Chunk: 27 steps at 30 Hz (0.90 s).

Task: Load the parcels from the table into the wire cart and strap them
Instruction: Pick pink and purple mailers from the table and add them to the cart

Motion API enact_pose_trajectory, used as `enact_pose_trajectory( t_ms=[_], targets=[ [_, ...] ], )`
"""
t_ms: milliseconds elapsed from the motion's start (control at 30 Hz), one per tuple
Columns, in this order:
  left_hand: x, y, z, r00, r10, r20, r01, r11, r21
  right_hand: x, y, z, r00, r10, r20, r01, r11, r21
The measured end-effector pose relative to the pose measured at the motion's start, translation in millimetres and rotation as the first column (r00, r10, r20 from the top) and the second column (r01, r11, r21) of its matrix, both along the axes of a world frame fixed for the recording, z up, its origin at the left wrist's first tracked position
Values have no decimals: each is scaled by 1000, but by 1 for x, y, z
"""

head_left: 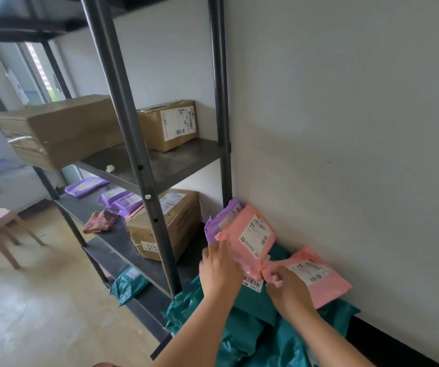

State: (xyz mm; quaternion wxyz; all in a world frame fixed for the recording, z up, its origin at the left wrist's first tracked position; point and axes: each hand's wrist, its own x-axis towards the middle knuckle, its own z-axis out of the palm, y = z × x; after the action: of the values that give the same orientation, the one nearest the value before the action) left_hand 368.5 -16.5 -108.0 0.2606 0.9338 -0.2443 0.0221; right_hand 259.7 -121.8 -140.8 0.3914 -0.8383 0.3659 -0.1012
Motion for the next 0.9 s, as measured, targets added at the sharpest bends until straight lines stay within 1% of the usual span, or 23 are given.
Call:
enact_pose_trajectory(
  t_ms=[67, 200, 300, 367, 533, 733, 900],
  targets=[
    [22, -8, 2, 999, -7, 32, 7, 1000, 3, 17, -2, -3, 999, -42, 23, 42, 998, 37],
    [50, -25, 2, 990, -108, 92, 97, 989, 116, 40, -4, -9, 993, -113, 39, 110, 991, 81],
    [58, -37, 0, 987, -117, 108, 95, 978, 187, 51, -5, -14, 987, -149, 53, 143, 984, 106],
    [60, -42, -1, 990, -101, 95, 80, 977, 199, 58, -6, -16, 981, -191, 41, 184, 974, 128],
    [61, -49, 0, 993, -111, 49, 104, 987, 126, 65, -6, -19, 980, -196, -13, 195, 960, 199],
    [47, -60, -3, 976, -194, -100, 187, 979, -76, 68, -7, -22, 972, -233, 15, 224, 947, 232],
    [33, -63, -5, 967, -141, -214, 99, 976, -195, 56, -10, -16, 970, -241, 41, 221, 938, 268]
  ],
)
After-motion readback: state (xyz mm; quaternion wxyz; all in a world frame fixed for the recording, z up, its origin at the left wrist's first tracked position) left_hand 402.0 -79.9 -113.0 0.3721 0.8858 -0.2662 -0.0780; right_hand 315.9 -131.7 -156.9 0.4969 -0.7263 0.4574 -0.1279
